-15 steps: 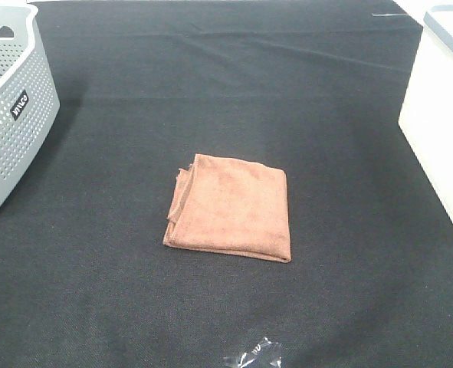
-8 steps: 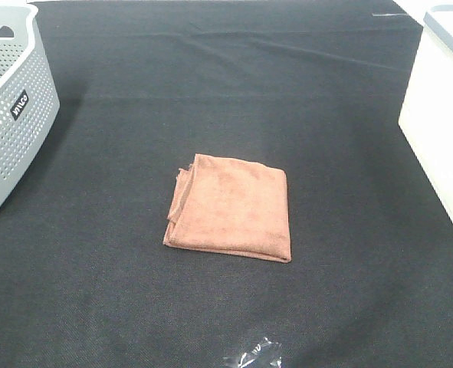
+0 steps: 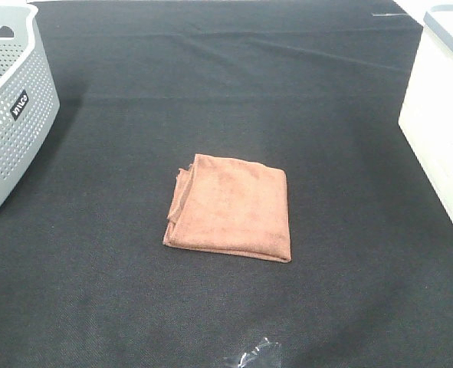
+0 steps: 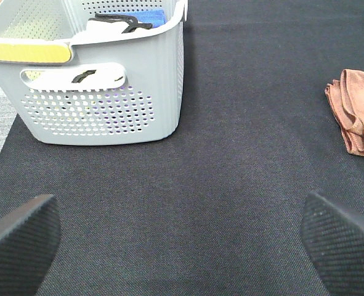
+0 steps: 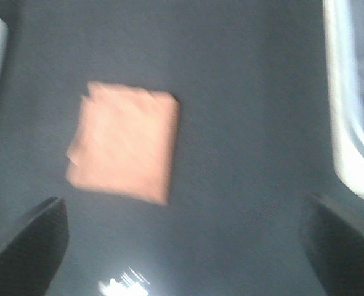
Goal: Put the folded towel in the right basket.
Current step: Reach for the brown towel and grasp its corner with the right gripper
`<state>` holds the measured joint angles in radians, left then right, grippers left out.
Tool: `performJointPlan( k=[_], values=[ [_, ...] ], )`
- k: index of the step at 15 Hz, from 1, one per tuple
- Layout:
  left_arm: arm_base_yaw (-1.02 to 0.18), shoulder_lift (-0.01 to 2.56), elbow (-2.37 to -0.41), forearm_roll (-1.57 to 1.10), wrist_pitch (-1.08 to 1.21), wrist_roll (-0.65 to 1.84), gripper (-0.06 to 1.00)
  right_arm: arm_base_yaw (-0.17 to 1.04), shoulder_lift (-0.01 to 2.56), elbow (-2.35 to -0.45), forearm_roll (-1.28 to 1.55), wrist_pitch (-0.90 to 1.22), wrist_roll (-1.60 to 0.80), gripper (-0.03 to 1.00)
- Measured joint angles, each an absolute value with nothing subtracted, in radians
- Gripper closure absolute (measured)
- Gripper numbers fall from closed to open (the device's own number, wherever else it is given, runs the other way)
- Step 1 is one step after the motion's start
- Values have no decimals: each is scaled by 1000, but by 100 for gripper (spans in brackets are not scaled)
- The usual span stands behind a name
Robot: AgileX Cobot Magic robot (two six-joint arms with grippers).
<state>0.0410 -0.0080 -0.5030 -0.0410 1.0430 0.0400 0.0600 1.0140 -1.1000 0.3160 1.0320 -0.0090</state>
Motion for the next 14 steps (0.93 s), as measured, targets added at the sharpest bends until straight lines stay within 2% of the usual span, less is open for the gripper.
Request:
performJointPlan(
  k=[3,6,7,14],
  values=[
    [41,-8,-503,-41,1043,40,-5,100,1323,-1162,546,961,-109,-1],
    [41,-8,-503,-41,1043,40,-5,273,1548,-1164,577,840,-114,-1],
    [41,-8,-503,-41,1043,40,-5,297,1606,-1164,581,813,-113,-1],
    [41,-8,-503,-41,1043,40,-5,304,1911,-1164,594,684,-138,-1]
  ],
)
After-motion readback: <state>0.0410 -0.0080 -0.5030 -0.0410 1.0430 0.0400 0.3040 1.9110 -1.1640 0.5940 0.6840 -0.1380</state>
